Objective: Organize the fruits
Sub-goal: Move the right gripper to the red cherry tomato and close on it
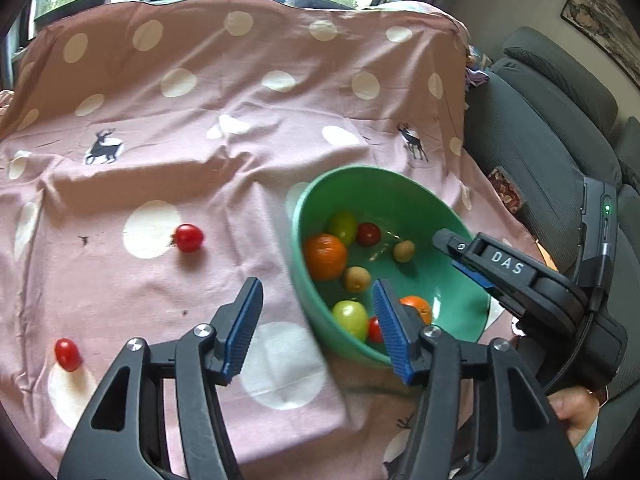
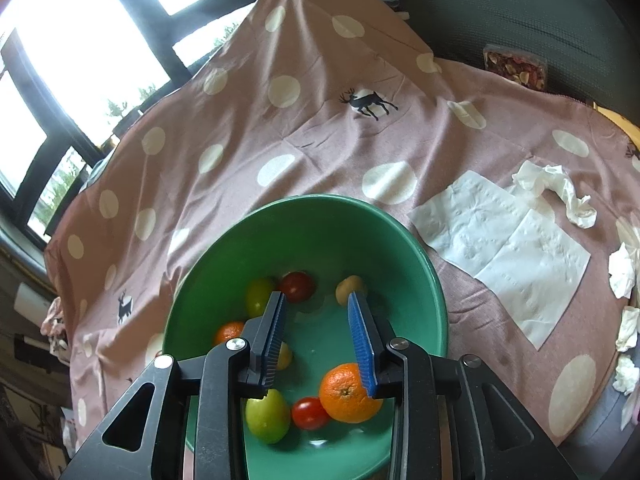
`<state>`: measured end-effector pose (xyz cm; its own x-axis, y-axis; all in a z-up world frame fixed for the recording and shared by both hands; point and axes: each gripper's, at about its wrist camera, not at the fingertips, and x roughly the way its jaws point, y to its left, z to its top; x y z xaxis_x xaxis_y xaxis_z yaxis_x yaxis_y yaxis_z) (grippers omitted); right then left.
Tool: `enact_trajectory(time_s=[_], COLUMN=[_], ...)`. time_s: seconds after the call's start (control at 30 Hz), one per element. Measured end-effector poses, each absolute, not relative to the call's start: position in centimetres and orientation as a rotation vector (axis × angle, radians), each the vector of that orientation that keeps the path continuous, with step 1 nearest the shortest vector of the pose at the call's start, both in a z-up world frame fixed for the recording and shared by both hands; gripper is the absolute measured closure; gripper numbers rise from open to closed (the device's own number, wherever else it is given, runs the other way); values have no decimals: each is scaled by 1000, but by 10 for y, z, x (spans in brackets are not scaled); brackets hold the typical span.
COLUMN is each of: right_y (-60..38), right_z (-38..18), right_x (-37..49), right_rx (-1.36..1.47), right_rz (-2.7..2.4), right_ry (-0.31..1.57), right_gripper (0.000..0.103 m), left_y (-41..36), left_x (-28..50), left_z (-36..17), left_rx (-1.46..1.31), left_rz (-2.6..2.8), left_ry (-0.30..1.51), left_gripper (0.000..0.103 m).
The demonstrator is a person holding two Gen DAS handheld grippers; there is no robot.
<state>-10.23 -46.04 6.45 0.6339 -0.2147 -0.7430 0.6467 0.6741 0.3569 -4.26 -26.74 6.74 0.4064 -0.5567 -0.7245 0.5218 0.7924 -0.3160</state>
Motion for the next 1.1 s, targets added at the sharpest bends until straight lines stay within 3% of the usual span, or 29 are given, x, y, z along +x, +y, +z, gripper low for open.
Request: enact_trajectory(time_s=[0.07, 0.37, 0.43, 0.5, 0.83, 1.1], right_y=[-457, -436, -428, -418, -346, -308], right_z=[67, 76, 78, 81, 80, 43], right_x=[-101, -88, -84, -78, -27, 27], right_rx=[656, 608, 602, 588, 495, 407], right_rz=[-523, -435, -402, -360, -67, -33], right_ry=[719, 709, 703, 697, 766, 926], right_gripper=[62, 61, 48, 45, 45, 45], left_y=[-245, -136, -119, -106, -102, -106], left_x=[-40, -25, -21, -17, -5, 3], left_z=[69, 58, 50, 41, 15, -1], left_rx=[-47, -163, -176, -193, -238, -216], left_rz=[-609, -329, -277, -253, -260, -242], left_ry=[926, 946, 960, 986, 1049, 1088], left_gripper=[43, 35, 35, 35, 42, 51])
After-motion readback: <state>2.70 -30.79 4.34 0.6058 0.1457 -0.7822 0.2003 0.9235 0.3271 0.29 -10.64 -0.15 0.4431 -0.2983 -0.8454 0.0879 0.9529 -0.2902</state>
